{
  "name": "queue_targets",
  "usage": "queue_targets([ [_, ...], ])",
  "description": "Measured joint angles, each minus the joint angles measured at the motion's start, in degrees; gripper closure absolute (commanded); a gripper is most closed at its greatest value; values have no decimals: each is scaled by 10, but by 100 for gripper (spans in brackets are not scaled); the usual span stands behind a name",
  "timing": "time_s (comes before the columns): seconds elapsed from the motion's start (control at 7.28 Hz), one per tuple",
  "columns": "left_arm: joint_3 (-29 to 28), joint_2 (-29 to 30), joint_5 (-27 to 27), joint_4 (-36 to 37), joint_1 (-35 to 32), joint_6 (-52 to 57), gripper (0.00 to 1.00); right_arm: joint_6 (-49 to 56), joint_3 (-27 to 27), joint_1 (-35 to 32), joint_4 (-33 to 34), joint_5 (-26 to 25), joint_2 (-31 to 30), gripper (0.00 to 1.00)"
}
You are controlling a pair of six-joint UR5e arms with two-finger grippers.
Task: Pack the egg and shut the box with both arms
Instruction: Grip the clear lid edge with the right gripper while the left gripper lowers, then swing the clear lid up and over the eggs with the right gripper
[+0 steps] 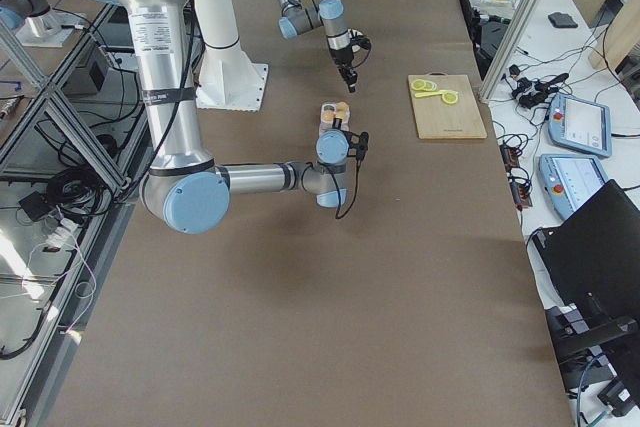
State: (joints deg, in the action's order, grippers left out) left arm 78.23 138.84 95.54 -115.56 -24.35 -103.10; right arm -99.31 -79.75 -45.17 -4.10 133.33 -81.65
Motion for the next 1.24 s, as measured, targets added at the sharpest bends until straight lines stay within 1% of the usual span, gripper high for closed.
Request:
queue_targets([
  [0.27,-12,5,18,-13,5,-9,100,0,-5,-1,1,0,0,97],
  [0.55,-20,9,21,-21,11,-12,100,-7,-11,-2,2,0,2,97],
  [0.96,-46,15,20,-60,20,-22,100,-16,-12,-3,2,1,8,97],
  [1.24,-48,20,20,-65,20,-27,100,-17,-12,-4,2,1,9,97],
])
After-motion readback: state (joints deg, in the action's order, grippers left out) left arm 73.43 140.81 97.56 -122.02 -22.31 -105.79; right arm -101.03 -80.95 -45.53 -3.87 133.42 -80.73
